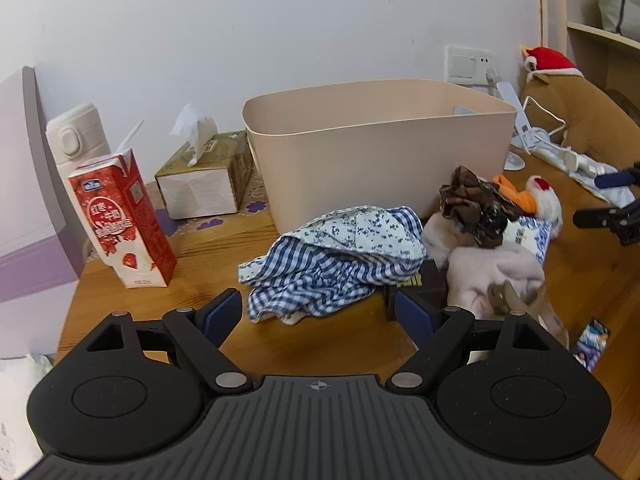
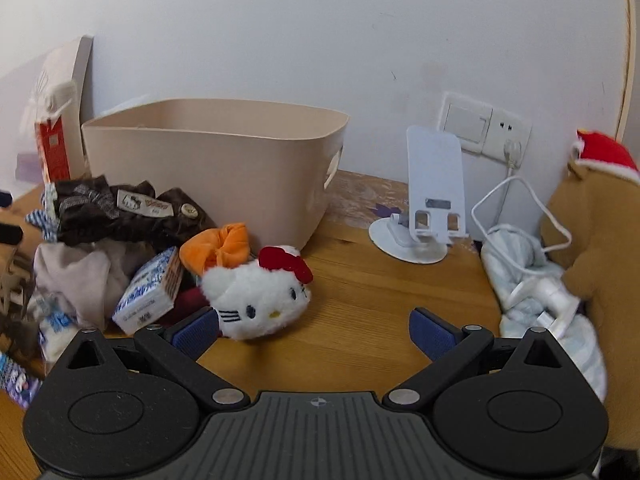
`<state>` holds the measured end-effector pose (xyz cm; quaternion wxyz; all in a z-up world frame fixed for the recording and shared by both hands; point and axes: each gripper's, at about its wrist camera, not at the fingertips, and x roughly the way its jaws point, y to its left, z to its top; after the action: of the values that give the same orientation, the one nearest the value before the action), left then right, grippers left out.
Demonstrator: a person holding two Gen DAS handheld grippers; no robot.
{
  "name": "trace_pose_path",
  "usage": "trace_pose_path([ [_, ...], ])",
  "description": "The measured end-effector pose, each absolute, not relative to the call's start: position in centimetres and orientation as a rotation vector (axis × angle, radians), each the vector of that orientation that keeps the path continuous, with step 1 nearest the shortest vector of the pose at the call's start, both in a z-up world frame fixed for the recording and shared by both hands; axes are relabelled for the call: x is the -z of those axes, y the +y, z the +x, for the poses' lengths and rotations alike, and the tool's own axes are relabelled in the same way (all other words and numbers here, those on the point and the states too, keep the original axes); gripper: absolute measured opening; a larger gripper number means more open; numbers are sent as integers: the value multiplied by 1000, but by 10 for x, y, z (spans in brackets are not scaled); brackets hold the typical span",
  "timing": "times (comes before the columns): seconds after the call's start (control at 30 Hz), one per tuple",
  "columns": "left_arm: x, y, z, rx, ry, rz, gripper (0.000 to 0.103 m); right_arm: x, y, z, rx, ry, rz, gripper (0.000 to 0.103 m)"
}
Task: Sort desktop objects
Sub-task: 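Move the left gripper to the blue checked cloth while the right reaches the Hello Kitty plush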
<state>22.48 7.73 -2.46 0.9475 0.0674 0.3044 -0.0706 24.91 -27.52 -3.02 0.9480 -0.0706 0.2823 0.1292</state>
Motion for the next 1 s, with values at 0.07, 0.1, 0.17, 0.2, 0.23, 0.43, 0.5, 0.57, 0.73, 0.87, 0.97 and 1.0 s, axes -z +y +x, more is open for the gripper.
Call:
trace_pose_path([
  [0.07,25,75,234,148,634,117,86,33,-273,252,-270,573,-130,103],
  [0.1,27,76,240,145,641,98,86,33,-271,253,-271,569,-126,103],
  [0.17,28,76,248,130,646,62,86,35,-267,256,-276,562,-113,103],
  [0.2,29,76,254,126,649,44,86,36,-265,257,-281,563,-108,103],
  [0.23,30,76,258,123,652,33,86,37,-263,260,-286,567,-103,103],
  [0.43,35,71,284,98,667,20,86,47,-250,276,-295,596,-96,103],
  [0.5,37,72,290,91,665,5,87,51,-249,282,-296,609,-73,103],
  [0.57,39,72,296,82,666,-8,88,53,-251,288,-300,620,-30,103],
  [0.73,45,76,310,77,695,-91,89,58,-255,301,-284,638,31,103],
  [0.87,47,76,316,73,699,-131,89,63,-256,309,-274,670,68,103],
  [0.97,49,75,319,75,715,-136,89,64,-255,310,-274,669,69,103],
  [1.0,49,75,320,76,718,-144,89,63,-254,310,-272,669,67,103],
])
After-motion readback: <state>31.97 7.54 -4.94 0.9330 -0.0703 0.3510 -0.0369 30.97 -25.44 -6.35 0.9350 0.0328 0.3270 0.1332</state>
